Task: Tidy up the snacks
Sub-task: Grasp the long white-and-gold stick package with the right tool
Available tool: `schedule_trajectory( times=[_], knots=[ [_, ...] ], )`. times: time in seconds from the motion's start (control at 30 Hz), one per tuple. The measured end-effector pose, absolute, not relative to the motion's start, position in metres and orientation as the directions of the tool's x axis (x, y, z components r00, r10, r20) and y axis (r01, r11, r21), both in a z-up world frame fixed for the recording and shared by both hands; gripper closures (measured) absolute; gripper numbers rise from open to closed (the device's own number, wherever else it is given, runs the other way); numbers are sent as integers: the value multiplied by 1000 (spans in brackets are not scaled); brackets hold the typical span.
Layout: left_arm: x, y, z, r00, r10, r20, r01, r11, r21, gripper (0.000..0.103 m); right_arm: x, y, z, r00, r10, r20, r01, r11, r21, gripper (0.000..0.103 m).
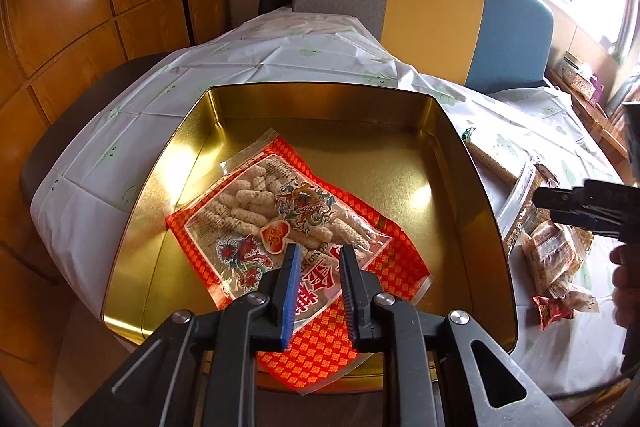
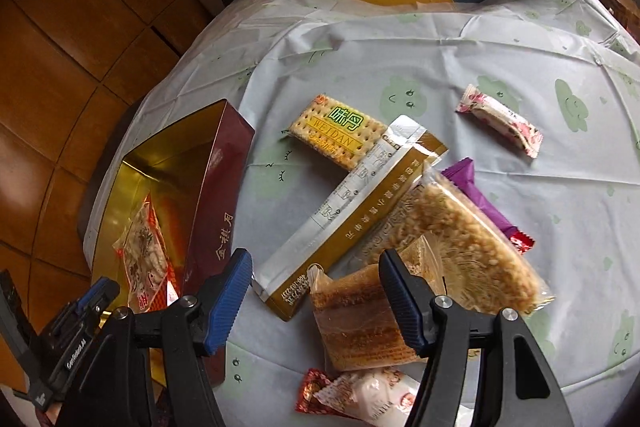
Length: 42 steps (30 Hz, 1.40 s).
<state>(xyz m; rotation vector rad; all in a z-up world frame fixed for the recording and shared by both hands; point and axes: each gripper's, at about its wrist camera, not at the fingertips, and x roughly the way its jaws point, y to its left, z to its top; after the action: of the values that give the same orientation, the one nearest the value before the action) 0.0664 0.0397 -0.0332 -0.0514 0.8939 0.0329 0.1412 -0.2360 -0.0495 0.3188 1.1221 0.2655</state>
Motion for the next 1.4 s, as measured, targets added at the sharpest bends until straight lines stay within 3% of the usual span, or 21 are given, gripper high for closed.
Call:
schedule_trajectory(
  times=[0.23, 0.5, 0.57, 0.83, 1.0, 1.13, 1.2, 1.4],
  knots=[
    [58, 43, -26, 654, 19, -756, -54, 998, -21, 78, 167, -219, -63, 345, 256, -903, 84, 950, 301, 35],
    [52, 44, -23, 663, 15, -749, -53, 998, -28, 73, 181, -191, -65, 298, 110, -948, 80, 987, 140, 31],
    [51, 46, -23, 663, 17, -748, -56, 998, -27, 72, 178, -189, -69, 270, 181, -946, 75, 975, 208, 35],
    [52, 54, -29, 649, 15, -760, -74, 996, -44, 72, 184, -216, -88, 301, 224, -927, 222, 929, 297, 35],
    [51, 53, -30, 648, 9, -762, -67, 997, -46, 72, 195, -209, -92, 314, 182, -932, 217, 942, 257, 33],
    [48, 52, -29, 655, 16, -756, -64, 997, -34, 72, 189, -199, -90, 354, 108, -929, 173, 969, 179, 49],
    [47, 52, -28, 655, 22, -755, -68, 997, -29, 72, 181, -198, -88, 375, 131, -918, 148, 969, 198, 64],
    [42, 52, -28, 653, 27, -757, -72, 997, -27, 72, 153, -194, -75, 430, 128, -894, 44, 986, 162, 77]
  ],
)
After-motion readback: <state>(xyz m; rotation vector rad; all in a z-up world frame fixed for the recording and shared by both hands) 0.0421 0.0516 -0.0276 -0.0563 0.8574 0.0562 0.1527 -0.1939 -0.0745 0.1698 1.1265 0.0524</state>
